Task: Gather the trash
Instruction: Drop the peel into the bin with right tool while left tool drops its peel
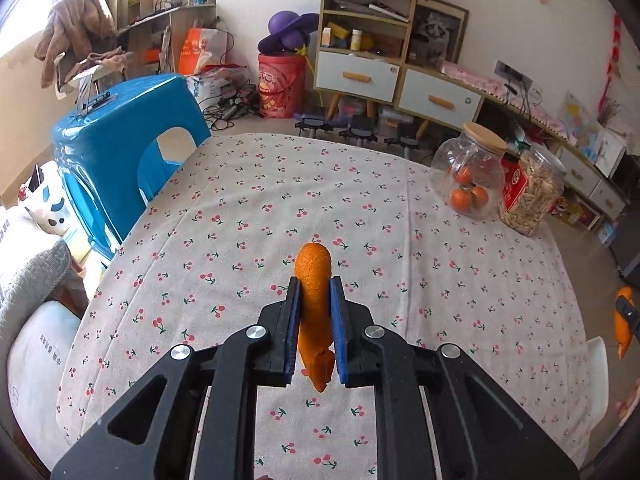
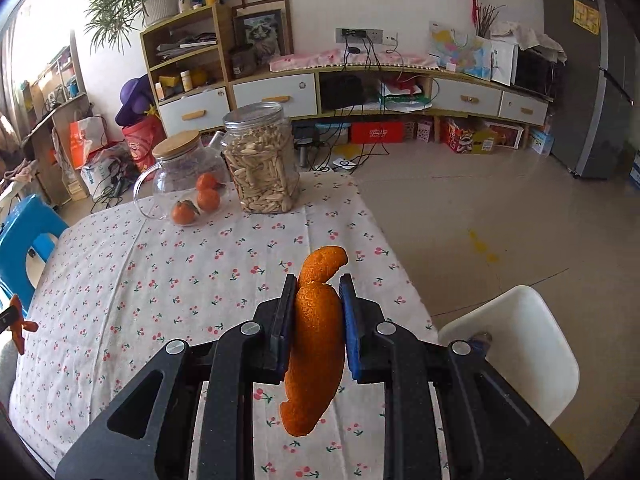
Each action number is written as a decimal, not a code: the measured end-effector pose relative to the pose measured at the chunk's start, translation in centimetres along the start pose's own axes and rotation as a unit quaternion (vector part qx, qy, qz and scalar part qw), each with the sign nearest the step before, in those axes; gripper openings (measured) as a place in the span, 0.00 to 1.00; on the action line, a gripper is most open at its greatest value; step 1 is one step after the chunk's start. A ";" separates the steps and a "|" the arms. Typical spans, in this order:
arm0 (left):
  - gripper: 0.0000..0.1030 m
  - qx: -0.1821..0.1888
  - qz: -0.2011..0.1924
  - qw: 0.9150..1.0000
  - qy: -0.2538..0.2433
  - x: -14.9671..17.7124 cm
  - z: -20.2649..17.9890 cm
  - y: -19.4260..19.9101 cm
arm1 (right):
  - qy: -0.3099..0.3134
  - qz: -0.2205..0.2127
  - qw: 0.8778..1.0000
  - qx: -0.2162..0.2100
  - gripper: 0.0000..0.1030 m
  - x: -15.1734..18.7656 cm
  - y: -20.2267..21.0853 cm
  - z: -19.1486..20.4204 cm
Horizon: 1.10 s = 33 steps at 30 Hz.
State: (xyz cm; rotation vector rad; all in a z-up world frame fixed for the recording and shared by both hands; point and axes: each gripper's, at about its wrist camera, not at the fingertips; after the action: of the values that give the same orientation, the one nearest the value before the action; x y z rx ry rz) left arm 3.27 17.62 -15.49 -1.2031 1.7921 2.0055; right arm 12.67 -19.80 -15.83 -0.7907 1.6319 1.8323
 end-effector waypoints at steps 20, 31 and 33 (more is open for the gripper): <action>0.14 0.054 0.016 0.998 -0.036 1.6 -8.6 -0.2 | -0.124 0.008 0.983 0.135 0.65 1.8 1.2 -16.9; 0.14 0.156 0.019 0.985 -0.068 3.4 -18.7 1.8 | -0.134 -0.013 0.973 0.189 0.93 3.3 4.6 -21.1; 0.14 0.185 0.033 0.980 -0.069 4.2 -21.2 1.9 | -0.144 -0.013 0.971 0.193 0.93 3.5 5.2 -22.2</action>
State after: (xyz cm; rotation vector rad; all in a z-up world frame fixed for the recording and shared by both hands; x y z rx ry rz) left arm 8.48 -3.42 -15.52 -0.8814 2.0376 1.6370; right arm 7.90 -42.32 -16.92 -0.3560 1.6966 1.4614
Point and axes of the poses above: each gripper's, at about its wrist camera, not at the fingertips, and y roughly against the way its jaws point, z to its left, x to its underside, and after that the axes turned 2 degrees about -x, right-handed
